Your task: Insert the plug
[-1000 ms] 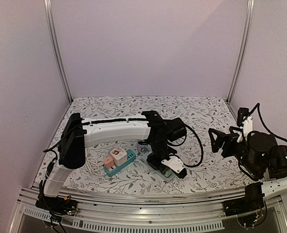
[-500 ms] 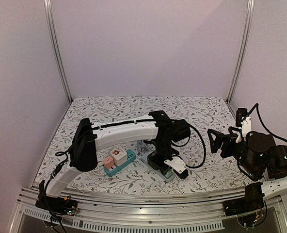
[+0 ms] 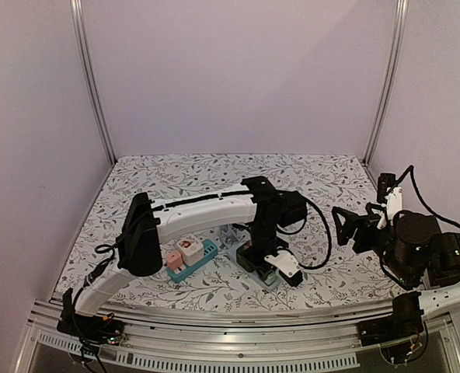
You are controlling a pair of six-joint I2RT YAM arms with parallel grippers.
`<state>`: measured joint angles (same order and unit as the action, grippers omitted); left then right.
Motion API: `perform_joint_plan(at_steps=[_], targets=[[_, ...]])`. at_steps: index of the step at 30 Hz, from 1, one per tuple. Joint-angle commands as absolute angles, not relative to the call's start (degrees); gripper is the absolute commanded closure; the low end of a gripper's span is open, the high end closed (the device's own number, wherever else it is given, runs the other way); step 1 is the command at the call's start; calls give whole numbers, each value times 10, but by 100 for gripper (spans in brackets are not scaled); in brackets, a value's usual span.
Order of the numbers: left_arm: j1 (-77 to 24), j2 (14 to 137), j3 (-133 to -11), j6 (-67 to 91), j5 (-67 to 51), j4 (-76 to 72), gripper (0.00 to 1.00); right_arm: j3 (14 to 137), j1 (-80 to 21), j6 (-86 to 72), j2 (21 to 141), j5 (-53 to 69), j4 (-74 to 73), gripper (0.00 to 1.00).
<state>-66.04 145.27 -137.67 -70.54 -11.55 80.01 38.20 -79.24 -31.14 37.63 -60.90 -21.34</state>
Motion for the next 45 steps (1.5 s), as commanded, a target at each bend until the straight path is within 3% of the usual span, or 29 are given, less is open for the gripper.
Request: perform_joint_plan(at_steps=[1,7,14,15,16,17,34,41,45], targets=[[-668,1561,-1359,-716,-95,795,100,382,-796,-307,374,-612,-206,1],[-669,1545,-1353,-717,-108,792,100,383,-796,-308,376,-612,-205,1],[-669,1482,-1309,-712,-111,760,77,382,-796,-307,374,-610,-205,1],[-669,1468,-1301,-711,-116,755,71,382,-796,-307,374,-610,-205,1],[-667,1447,-1294,-711,-123,749,14,382,-796,-307,374,-610,-205,1],[-665,1430,-1287,-712,-135,745,2,383,-796,-307,374,-610,-205,1],[-619,1148,-1100,-713,-229,586,1,380,-796,-307,364,-605,-206,1],[-599,1029,-950,-599,-220,368,1,386,-796,-306,377,-622,-195,1],[-596,970,-852,-499,-143,203,1,372,-796,-297,392,-645,-145,1]])
